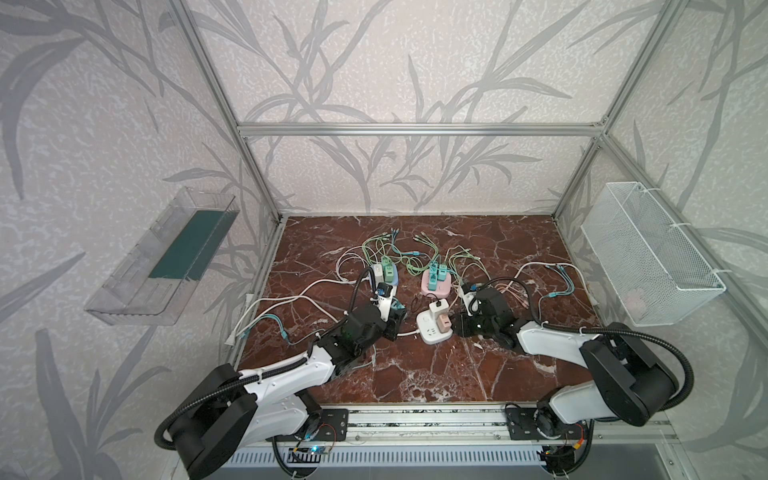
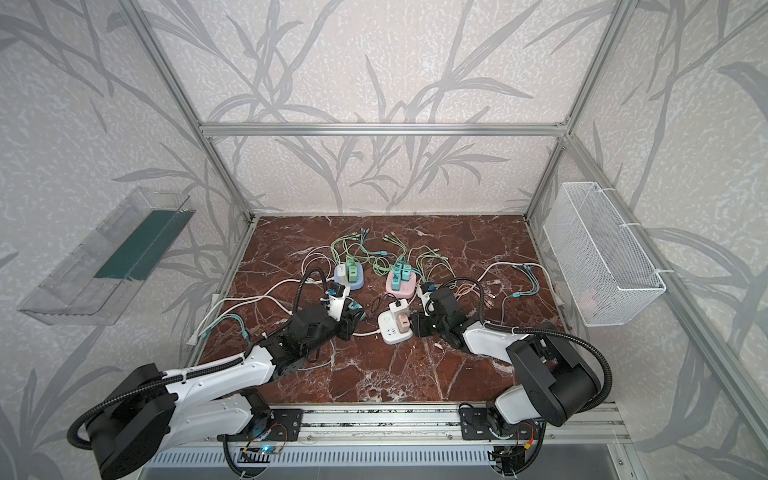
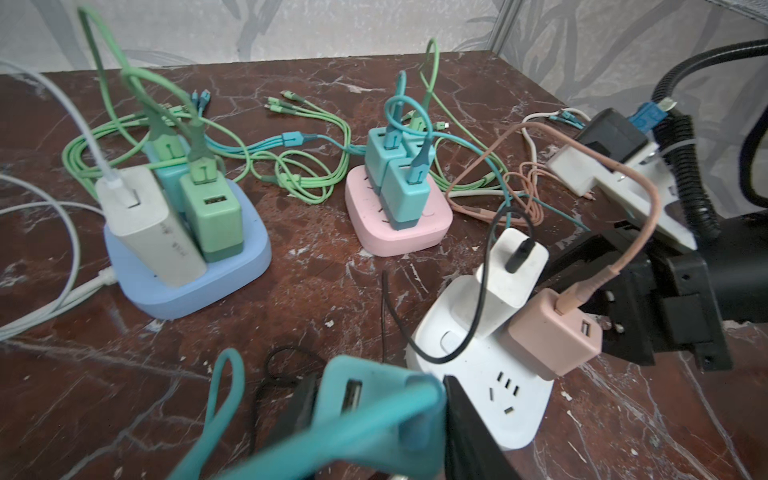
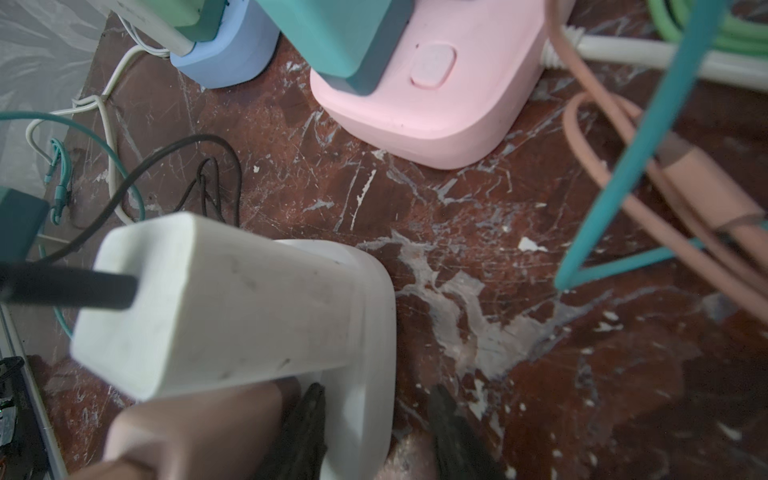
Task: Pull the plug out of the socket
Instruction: 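Pull the teal charger up out of the white power strip with the left gripper, then lower the teal charger onto the table beside the strip and open the left gripper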
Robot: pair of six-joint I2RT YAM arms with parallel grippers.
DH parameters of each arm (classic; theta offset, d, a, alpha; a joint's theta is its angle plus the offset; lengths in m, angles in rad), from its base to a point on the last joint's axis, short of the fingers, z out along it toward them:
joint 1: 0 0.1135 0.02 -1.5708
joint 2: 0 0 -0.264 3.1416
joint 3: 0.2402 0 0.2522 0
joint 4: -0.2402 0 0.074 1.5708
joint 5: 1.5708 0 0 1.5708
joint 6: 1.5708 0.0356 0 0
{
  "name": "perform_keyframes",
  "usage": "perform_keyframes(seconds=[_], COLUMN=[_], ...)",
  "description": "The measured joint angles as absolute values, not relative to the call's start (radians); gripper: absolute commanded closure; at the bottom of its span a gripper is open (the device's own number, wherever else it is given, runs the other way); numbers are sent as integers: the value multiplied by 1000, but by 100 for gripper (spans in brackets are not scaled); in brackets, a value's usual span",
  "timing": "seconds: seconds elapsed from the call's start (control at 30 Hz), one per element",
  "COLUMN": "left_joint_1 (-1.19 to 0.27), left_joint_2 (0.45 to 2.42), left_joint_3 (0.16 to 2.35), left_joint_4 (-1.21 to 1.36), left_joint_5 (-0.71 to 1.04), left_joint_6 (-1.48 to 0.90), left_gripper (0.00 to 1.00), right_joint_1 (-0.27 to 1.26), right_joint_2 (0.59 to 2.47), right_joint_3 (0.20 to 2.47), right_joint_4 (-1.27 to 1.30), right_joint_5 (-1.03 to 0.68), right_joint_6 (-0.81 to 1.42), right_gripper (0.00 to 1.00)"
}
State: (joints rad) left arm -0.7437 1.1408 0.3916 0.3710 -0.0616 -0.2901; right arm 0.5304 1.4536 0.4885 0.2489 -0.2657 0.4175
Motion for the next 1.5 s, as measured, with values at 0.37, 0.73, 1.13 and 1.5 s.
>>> perform_keyframes(seconds=[0.37, 0.73, 1.13, 1.5], left_joint_1=[-695, -664, -620, -619], left_joint_2=[1151, 1221, 1301, 1353], left_joint_3=[394, 445, 506, 563], left_joint_4=[208, 153, 110, 51], left_joint_5=[-118, -72, 2, 15], left_joint_6=[-376, -437, -503, -521], left_gripper=[92, 91, 89, 86], right_joint_1=[530, 530, 530, 530], right_joint_2=[1446, 1423, 1390, 1354], right_joint_3=[488, 480, 468, 445], right_joint_4=[236, 218, 186, 117], right_joint_5=[-258, -242, -218, -191], right_joint_6=[418, 418, 418, 418], right_gripper=[58, 58, 57, 57])
